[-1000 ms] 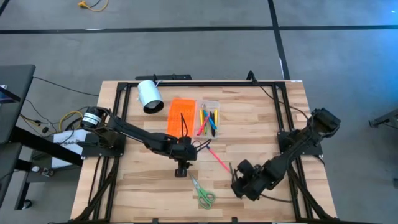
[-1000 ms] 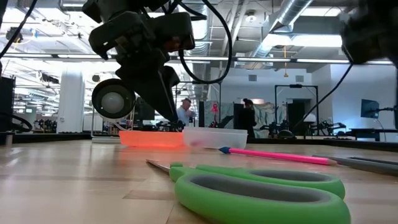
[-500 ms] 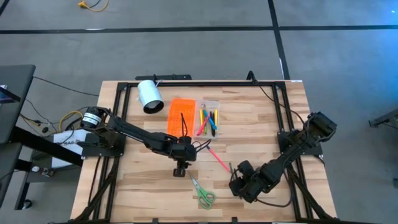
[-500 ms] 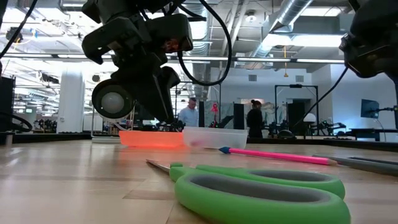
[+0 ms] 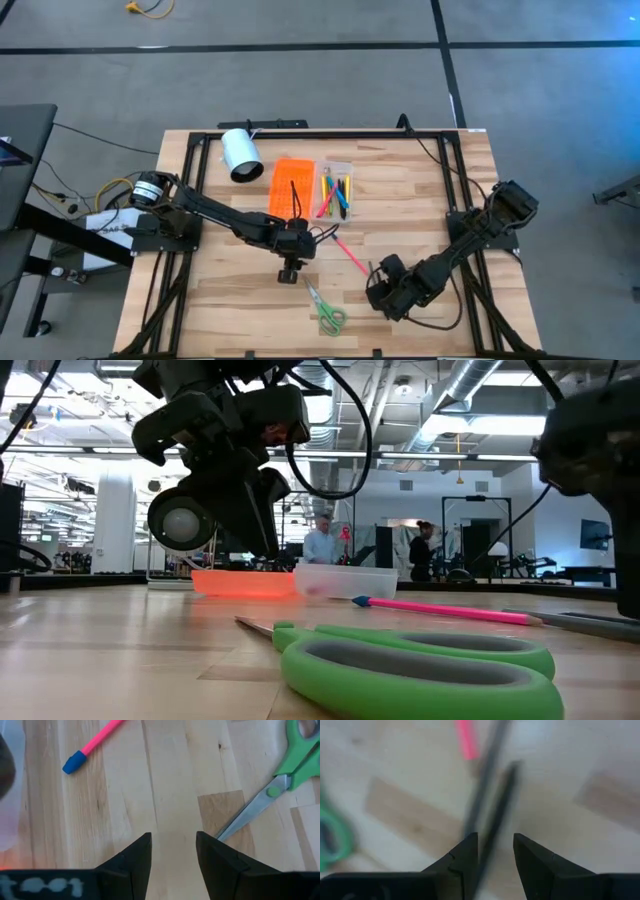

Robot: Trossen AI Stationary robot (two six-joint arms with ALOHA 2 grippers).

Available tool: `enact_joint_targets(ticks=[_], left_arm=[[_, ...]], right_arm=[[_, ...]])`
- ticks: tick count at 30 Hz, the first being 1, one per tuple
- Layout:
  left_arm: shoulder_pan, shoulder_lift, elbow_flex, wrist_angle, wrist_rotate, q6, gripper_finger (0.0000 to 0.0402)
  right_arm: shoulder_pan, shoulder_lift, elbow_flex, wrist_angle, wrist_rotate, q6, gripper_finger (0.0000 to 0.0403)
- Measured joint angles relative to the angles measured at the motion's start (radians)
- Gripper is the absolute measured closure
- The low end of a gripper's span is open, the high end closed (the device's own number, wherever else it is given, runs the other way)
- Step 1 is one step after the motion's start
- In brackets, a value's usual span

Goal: Pick & place school supplies into a supply box
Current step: Put the black pen into the orange supply box

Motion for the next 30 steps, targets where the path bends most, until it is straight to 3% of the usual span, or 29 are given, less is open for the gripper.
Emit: enact_joint_targets(ticks=[5,11,15,30], left_arm=[[0.010,0.000,0.000,-0.010,-0.001,-0.010,0.0260],[0.010,0.000,0.000,-0.015,0.001,-0.017,0.0260],[0.010,0.000,0.000,-0.015,0.001,-0.017,0.0260],[0.010,0.000,0.000,-0.012,0.000,-0.018,0.0260]], right_arm=[[0.000,0.048,0.013,0.055,-0.039,-0.020,0.0285],[0.014,0.069,0.033,0.025,-0.052,0.030,0.0285],[0.028,0.069,0.039,-0.037,-0.126,0.071,0.0290],[0.051,0.070,0.037,-0.079,-0.165,0.101,0.0391]])
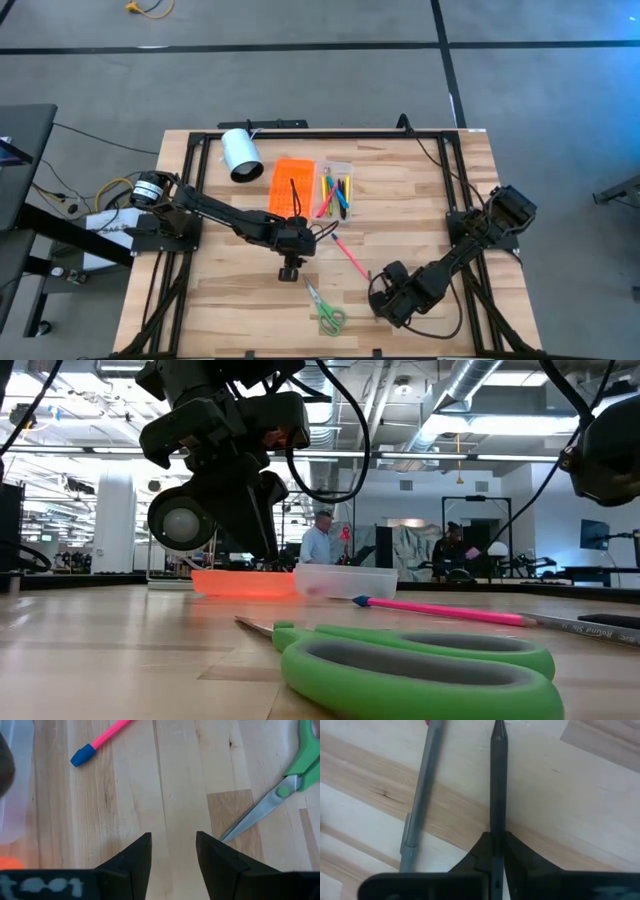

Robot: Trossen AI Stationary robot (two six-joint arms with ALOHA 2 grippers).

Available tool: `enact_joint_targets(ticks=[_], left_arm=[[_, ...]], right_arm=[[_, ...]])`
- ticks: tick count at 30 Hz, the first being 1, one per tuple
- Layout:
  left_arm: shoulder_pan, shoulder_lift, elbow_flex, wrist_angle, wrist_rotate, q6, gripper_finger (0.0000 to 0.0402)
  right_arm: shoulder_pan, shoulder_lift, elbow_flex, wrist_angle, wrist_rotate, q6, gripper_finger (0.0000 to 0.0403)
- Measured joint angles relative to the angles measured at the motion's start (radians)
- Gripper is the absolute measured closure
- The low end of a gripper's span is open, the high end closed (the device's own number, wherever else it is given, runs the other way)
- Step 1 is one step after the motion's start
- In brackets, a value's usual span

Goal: Pick & place school supplies into a supply box
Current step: Put the black pen into the orange supply box

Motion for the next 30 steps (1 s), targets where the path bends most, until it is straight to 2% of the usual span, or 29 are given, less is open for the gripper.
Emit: enact_joint_targets(ticks=[14,17,30], left_arm=[[-0.001,0.000,0.000,0.000,0.000,-0.015,0.0260],[-0.001,0.000,0.000,0.000,0.000,-0.015,0.0260],[-0.001,0.000,0.000,-0.013,-0.007,-0.043,0.0260]], right_arm=[[0.005,-0.033,0.000,0.000,0.059,0.051,0.0400],[0.005,-0.047,0.007,-0.053,0.080,0.051,0.0400],[-0.006,-0.201,0.019,-0.115,0.266,0.012,0.0402]])
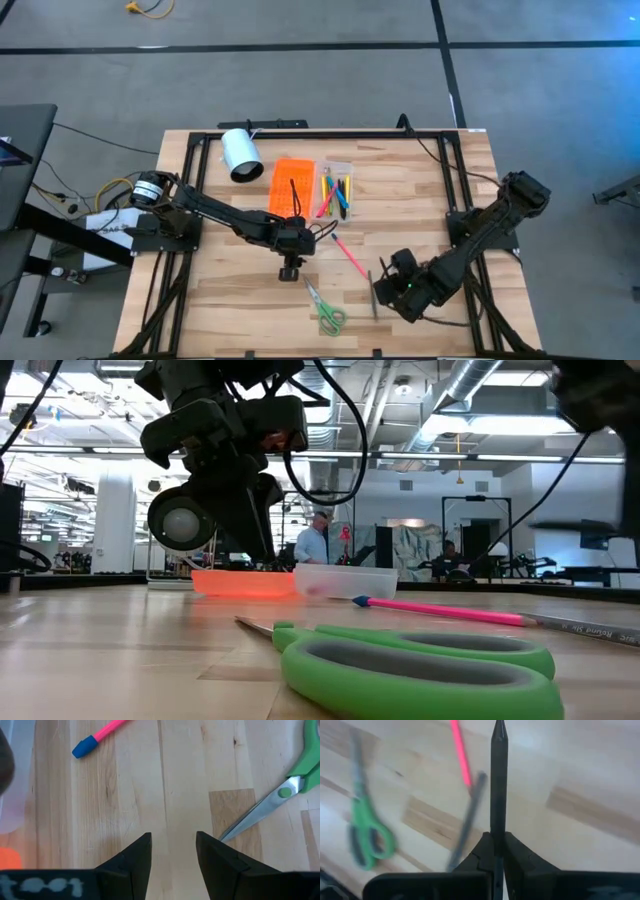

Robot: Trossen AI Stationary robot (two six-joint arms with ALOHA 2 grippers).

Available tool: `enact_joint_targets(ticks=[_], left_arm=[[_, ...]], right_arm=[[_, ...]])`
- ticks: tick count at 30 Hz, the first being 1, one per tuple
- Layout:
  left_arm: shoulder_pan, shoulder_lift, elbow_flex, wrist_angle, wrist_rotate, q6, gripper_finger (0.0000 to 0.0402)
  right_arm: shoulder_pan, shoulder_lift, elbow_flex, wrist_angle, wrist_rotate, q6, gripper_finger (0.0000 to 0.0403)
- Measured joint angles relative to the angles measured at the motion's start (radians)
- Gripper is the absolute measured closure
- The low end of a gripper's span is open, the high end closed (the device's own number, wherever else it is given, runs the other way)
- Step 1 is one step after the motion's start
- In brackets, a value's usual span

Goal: Pick & place school supplies into a supply box
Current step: Put the black pen into the orange supply box

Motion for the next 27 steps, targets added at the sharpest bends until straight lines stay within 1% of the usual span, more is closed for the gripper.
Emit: enact_joint_targets(ticks=[7,11,13,18,21,27], left_arm=[[0.000,0.000,0.000,-0.003,-0.002,-0.018,0.0260],[0.000,0.000,0.000,-0.007,-0.002,-0.038,0.0260],[0.000,0.000,0.000,-0.014,-0.002,-0.047,0.0260],[-0.001,-0.024,-0.001,-0.042,-0.009,-0.056,0.0260],[-0.001,-0.052,-0.001,-0.056,-0.031,-0.056,0.0260],[-0.001,-0.135,-0.001,-0.116,-0.104,-0.061,0.0260]], right_arm=[[-0.079,-0.091,0.002,-0.006,0.095,-0.133,0.0402],[-0.168,-0.125,0.003,-0.006,0.123,-0.246,0.0402],[-0.230,-0.139,0.003,-0.003,0.126,-0.303,0.0402],[-0.400,-0.166,0.003,0.045,0.125,-0.458,0.0402],[-0.501,-0.178,0.003,0.123,0.118,-0.578,0.0401],[-0.687,-0.169,0.005,0.319,0.015,-0.826,0.0401]])
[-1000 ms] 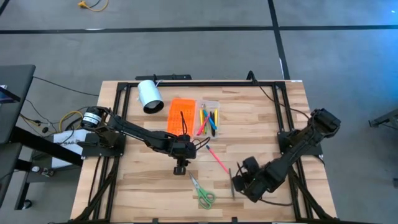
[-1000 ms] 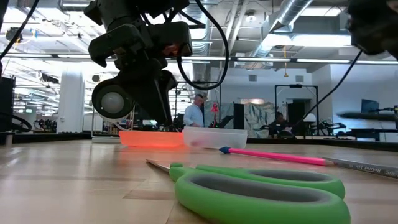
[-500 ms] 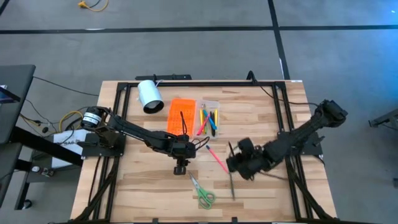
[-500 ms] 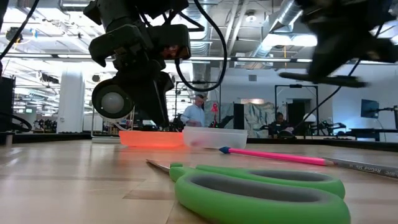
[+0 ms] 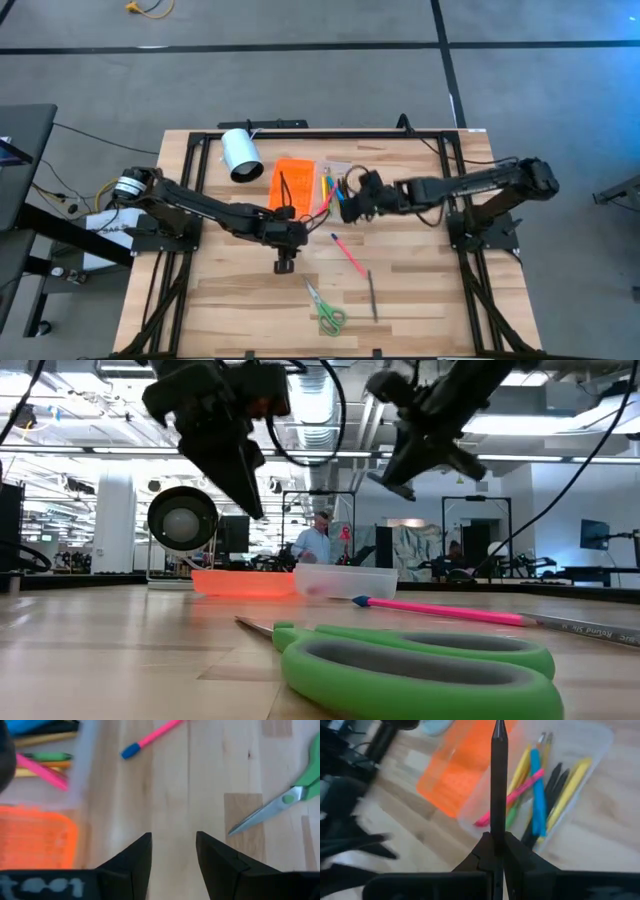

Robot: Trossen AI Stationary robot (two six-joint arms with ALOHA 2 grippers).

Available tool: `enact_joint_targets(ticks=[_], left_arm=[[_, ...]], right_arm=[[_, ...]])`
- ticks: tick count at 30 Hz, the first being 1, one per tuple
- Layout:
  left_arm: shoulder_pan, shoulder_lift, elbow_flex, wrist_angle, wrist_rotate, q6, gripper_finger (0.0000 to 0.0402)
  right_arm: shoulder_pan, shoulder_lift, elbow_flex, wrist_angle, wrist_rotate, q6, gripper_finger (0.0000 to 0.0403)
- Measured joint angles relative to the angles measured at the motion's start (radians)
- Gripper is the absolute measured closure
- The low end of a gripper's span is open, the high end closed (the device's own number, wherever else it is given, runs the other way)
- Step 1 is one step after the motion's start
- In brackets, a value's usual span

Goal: Pick & place school supplies into a supply box
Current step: Put the black pen into the orange supply box, then put the pink pencil into the orange supply box

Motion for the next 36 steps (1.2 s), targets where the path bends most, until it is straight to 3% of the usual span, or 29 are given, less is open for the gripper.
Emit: enact_joint_targets(ticks=[9,18,26,32,36], left_arm=[[-0.009,-0.105,0.000,-0.105,-0.120,-0.040,0.0260],[-0.032,-0.128,0.000,-0.170,-0.185,-0.083,0.0260],[-0.045,-0.128,0.001,-0.196,-0.186,-0.112,0.0260],[-0.045,-0.127,0.001,-0.193,-0.206,-0.138,0.0260],[-0.045,-0.127,0.001,-0.151,-0.200,-0.140,0.0260]], right_arm=[[-0.180,0.088,0.002,0.148,-0.153,-0.133,0.0401],[-0.208,0.220,-0.001,0.222,-0.228,-0.096,0.0393],[-0.234,0.239,-0.001,0.204,-0.202,-0.057,0.0304],[-0.242,0.212,-0.002,0.218,-0.207,-0.152,0.0236],[-0.199,0.148,-0.001,0.186,-0.202,-0.269,0.0213]])
